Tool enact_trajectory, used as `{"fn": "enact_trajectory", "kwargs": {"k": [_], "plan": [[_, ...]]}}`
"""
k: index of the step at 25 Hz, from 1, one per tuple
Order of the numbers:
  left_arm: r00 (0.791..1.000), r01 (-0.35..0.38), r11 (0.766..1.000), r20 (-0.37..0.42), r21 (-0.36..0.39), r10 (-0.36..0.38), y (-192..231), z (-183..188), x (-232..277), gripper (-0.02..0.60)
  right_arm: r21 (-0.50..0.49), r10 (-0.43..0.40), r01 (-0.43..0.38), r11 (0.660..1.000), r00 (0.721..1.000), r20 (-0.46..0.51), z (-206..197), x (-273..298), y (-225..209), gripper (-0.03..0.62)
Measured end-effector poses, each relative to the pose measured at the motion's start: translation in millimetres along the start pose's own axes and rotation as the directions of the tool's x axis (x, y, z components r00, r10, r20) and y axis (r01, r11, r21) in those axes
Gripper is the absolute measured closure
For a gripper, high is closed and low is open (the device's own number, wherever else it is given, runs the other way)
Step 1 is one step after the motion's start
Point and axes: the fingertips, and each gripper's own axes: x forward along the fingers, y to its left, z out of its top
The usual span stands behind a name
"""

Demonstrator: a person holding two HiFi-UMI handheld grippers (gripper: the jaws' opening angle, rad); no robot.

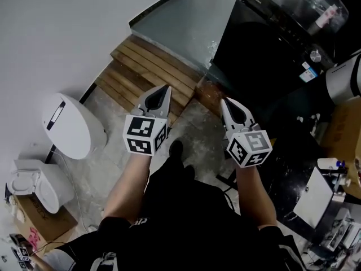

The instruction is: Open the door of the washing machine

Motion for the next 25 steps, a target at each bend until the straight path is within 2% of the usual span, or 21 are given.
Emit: {"fn": "enact_trajectory", "kwargs": {"k": [5, 13, 21, 25], "plan": [[0.999, 0.037, 0.999, 0.008, -0.006, -0.037, 32.7, 10.9, 67.2, 0.574, -0.016, -0.051, 0.051, 0.999, 0.999, 0.006, 21.3, 54.8, -39.3, 0.599], [0.984, 0.176, 0.984, 0.013, 0.039, -0.177, 55.1, 52.0, 169.6, 0.574, -0.005, -0.161, 0.161, 0.987, 0.987, 0.029, 61.7, 118.3, -98.6, 0.599], [0.959, 0.284, 0.957, -0.018, 0.051, -0.284, 18.8, 60.8, 234.3, 0.573, 0.026, -0.279, 0.278, 0.960, 0.960, 0.015, 58.1, 108.4, -157.0, 0.599], [0.939, 0.344, 0.937, -0.030, 0.058, -0.343, -22.6, 66.1, 258.8, 0.574, 0.036, -0.333, 0.333, 0.942, 0.943, 0.009, 57.7, 83.9, -193.1, 0.599]]}}
